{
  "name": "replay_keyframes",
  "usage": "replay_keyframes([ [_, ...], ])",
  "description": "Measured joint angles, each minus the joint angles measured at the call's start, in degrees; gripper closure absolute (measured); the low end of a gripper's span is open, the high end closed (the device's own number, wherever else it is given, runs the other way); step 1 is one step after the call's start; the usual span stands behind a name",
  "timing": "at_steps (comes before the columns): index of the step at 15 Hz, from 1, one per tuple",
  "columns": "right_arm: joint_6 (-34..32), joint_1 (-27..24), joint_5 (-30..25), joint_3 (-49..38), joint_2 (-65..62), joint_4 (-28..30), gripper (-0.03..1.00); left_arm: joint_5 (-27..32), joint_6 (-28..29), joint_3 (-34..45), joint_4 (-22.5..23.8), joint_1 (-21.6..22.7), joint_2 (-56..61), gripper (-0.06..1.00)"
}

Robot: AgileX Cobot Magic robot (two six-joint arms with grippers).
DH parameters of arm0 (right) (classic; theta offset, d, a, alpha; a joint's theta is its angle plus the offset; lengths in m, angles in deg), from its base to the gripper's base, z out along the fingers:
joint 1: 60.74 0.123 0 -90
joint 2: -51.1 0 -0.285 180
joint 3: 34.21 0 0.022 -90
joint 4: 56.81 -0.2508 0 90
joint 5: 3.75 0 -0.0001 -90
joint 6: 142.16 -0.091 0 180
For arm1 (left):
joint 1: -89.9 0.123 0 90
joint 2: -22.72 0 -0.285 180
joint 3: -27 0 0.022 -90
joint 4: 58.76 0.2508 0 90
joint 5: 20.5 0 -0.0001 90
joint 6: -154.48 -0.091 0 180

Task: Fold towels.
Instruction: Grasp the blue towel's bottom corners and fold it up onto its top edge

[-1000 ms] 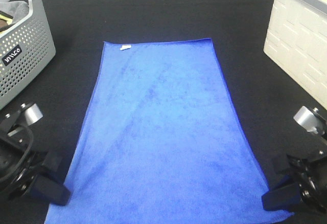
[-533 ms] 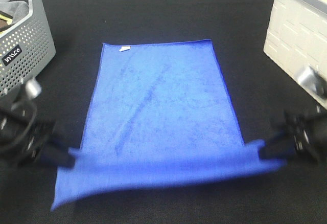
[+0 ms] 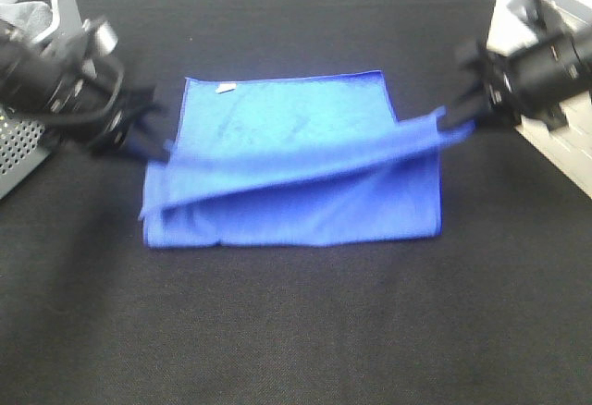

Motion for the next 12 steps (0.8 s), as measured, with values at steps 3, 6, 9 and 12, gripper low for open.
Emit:
replay_keyframes([
  [3,-3.8,0.0,-1.9,14.6,8.4,3.4,0.97,-0.1,0.7,-12.1,1.4,0.0,-6.6,0.94],
  [6,-8.5,0.0,-4.0,28.8,17.5,7.0,0.97,0.0,4.1,-24.5,5.3,1.2,-13.8,0.94],
  [9,-9.7,0.0,-4.7,38.6,23.4,8.1,0.97,-0.1,4.8,-32.2,6.3,2.5,-18.9,0.94],
  [12,-10.8,1.4,-4.7,46.3,28.1,10.2,0.97,-2.3,4.6,-37.6,6.4,2.5,-23.0,0.94],
])
